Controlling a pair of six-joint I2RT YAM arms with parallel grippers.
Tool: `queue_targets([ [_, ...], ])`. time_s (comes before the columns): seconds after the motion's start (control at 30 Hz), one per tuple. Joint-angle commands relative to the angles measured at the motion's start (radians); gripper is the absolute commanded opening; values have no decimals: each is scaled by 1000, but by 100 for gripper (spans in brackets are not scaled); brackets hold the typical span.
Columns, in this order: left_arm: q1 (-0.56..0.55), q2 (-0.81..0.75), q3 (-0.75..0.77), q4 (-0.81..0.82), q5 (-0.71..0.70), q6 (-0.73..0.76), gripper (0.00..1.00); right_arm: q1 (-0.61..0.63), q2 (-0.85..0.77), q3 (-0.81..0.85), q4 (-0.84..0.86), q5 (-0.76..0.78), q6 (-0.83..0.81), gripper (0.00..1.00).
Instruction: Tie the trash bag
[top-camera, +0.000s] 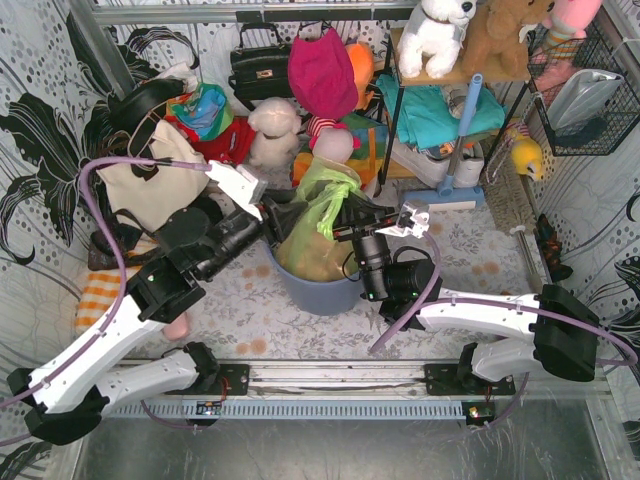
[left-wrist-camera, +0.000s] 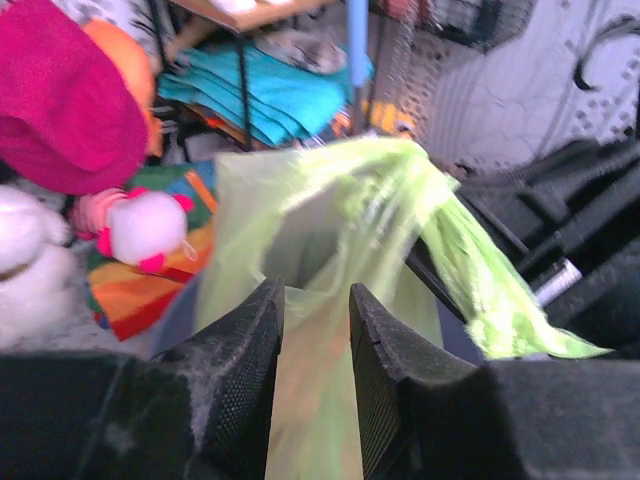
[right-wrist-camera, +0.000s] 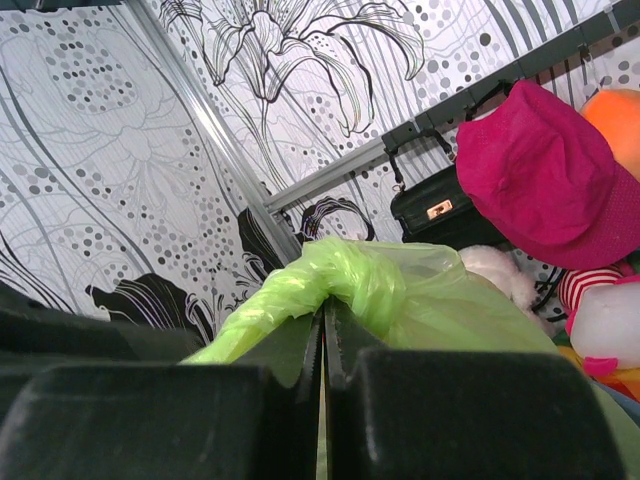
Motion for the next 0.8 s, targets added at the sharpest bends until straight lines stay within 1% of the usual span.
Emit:
queue_targets([
  [0.0, 3, -9, 67, 54, -185, 114, 44, 7, -14, -19, 48, 13, -10, 0],
  [0.07, 3, 1, 70, 80, -234, 156, 50, 8, -20, -20, 34, 13, -6, 0],
  [0.13, 3, 23, 71, 95, -257, 204, 53, 8, -27, -19, 17, 13, 0, 0],
  [0.23, 3, 72, 97, 68, -216, 262, 60, 10, -35, -17, -1, 9, 8, 0],
  [0.33, 13, 110, 110, 64, -190, 279, 61, 11, -42, -14, -17, 6, 13, 0],
  [0.5, 75, 159, 116, 104, -71, 260, 65, 12, -37, -11, -22, 4, 16, 0],
  [0.6, 103, 196, 135, 112, -39, 254, 65, 13, -35, -13, -21, 6, 19, 0],
  [0.63, 107, 205, 142, 113, -32, 253, 63, 13, -34, -13, -21, 8, 20, 0],
  [0.67, 110, 212, 147, 116, -21, 254, 58, 13, -32, -12, -22, 8, 19, 0],
  [0.77, 114, 218, 158, 107, 25, 256, 32, 14, -23, -10, -14, 14, 7, 0],
])
